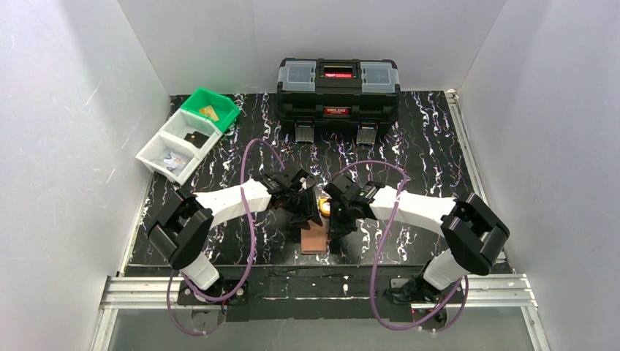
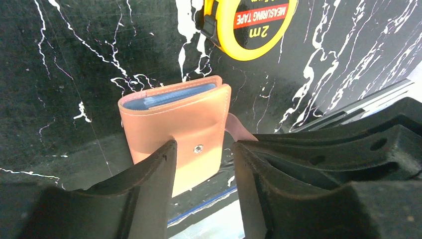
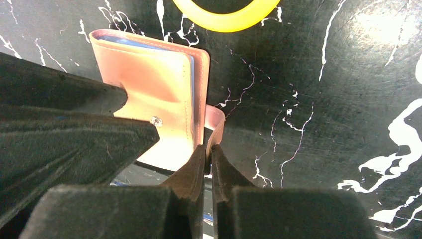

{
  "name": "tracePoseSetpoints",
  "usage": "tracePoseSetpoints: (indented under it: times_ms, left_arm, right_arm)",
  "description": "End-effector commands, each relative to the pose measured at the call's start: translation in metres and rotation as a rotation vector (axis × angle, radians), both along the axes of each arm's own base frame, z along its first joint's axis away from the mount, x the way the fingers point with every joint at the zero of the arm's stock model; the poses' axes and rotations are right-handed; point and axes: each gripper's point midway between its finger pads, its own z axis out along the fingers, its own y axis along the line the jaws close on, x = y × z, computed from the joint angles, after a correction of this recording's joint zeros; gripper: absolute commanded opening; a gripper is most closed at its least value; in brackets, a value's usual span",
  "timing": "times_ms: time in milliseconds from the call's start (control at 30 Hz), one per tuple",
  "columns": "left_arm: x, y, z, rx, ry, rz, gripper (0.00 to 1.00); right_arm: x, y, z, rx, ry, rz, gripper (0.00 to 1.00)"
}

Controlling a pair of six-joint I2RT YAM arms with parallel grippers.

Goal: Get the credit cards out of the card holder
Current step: Close the card holder at the corner of the board.

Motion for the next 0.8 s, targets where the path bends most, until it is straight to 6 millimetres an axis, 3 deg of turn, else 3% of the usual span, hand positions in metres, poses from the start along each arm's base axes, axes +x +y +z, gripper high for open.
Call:
tracePoseSetpoints:
  times_ms: [0, 200, 300, 533, 767]
  left_arm:
    - [-0.002, 0.010, -0.008, 0.055, -0.005, 0.007, 0.39]
    - [-0.003, 0.014, -0.016, 0.092, 0.006, 0.001, 0.10]
    - [-0.005, 0.017, -0.021, 0.123, 0.015, -0.007, 0.00]
    - [-0.010, 0.023, -0.036, 0.165, 0.048, -0.009, 0.00]
    - [-0.006, 0.020, -0.022, 0.138, 0.013, -0.015, 0.00]
  right_arm:
    - [0.004, 0.003, 0.012, 0.035, -0.027, -0.014, 0.03]
    - [0.007, 0.010, 0.016, 0.044, -0.030, -0.003, 0.04]
    - [0.010, 0.013, 0.017, 0.040, -0.032, 0.006, 0.04]
    - [0.014, 0.022, 0.020, 0.055, -0.028, 0.020, 0.04]
    - [0.009, 0.040, 0.005, 0.108, 0.040, 0.043, 0.15]
